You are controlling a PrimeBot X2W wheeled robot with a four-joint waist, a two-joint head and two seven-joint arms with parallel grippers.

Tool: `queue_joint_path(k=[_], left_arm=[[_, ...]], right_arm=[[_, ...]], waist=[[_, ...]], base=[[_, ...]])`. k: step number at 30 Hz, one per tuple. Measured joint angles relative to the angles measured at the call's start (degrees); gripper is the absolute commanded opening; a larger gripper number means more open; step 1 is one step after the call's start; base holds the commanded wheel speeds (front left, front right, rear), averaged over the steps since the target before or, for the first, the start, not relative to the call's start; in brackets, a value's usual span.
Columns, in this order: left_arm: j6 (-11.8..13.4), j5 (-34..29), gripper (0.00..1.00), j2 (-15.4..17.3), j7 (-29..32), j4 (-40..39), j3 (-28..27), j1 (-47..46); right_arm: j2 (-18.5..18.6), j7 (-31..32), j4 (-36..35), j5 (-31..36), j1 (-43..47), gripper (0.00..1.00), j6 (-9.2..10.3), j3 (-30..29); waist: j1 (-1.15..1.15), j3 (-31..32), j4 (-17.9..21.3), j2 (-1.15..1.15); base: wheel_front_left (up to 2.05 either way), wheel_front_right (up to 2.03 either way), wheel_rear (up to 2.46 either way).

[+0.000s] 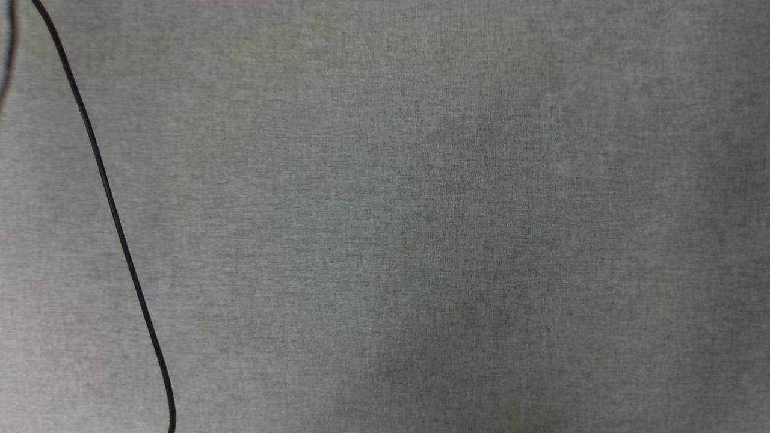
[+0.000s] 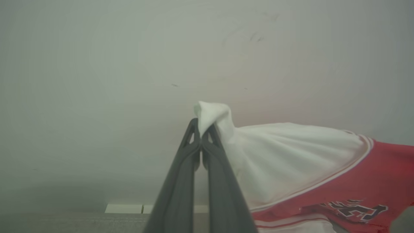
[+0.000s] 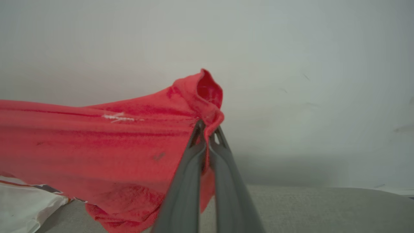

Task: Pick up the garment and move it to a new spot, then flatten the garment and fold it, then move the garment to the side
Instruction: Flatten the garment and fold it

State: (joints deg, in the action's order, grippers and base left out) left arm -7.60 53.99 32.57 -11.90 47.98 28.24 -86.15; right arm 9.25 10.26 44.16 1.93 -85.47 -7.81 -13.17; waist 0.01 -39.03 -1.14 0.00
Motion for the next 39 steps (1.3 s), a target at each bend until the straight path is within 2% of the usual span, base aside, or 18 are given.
queue_joint_path(k=[4, 12, 20, 25, 32, 39], left_arm=[[0.03, 3.74, 0.0, 0.22, 0.15, -1.53, 2.3, 5.11], [0.03, 9.82, 0.0, 0.1, -0.98, -3.5, 6.23, 21.18], [0.02, 13.01, 0.0, -0.82, -2.42, -5.65, 7.91, 38.38], [0.05, 13.35, 0.0, -0.96, -2.88, -7.6, 7.19, 48.01], [3.24, 14.03, 0.0, -1.12, -2.9, -12.85, 6.31, 61.72], [9.62, 14.9, 0.0, 1.18, -2.9, -22.38, 5.49, 73.69]], right_arm=[[-0.11, -0.65, 0.75, -2.19, 5.37, 0.0, 0.18, 0.98], [0.15, -1.94, 0.09, -8.03, 21.48, 0.0, 0.23, 3.28], [0.89, -1.46, -5.75, -13.89, 39.36, 0.0, 0.21, 4.33], [1.15, -0.11, -12.39, -16.73, 51.48, 0.0, 0.1, 3.83], [-0.05, 3.49, -22.76, -19.16, 68.39, 0.0, -0.11, 0.82], [-4.08, 8.25, -35.17, -19.05, 83.94, 0.0, -0.13, -3.25]], waist=[[0.0, 1.44, -0.43, 0.0], [-0.01, 7.58, -1.2, 0.0], [-0.01, 15.73, -2.23, 0.0], [-0.02, 20.91, -3.0, 0.0], [-0.03, 27.68, -4.24, 0.0], [-0.03, 33.31, -5.48, 0.0]], base=[[0.0, 0.0, 0.0], [0.0, 0.0, 0.0], [0.0, 0.0, 0.0], [0.0, 0.0, 0.0], [0.0, 0.0, 0.0], [0.0, 0.0, 0.0]])
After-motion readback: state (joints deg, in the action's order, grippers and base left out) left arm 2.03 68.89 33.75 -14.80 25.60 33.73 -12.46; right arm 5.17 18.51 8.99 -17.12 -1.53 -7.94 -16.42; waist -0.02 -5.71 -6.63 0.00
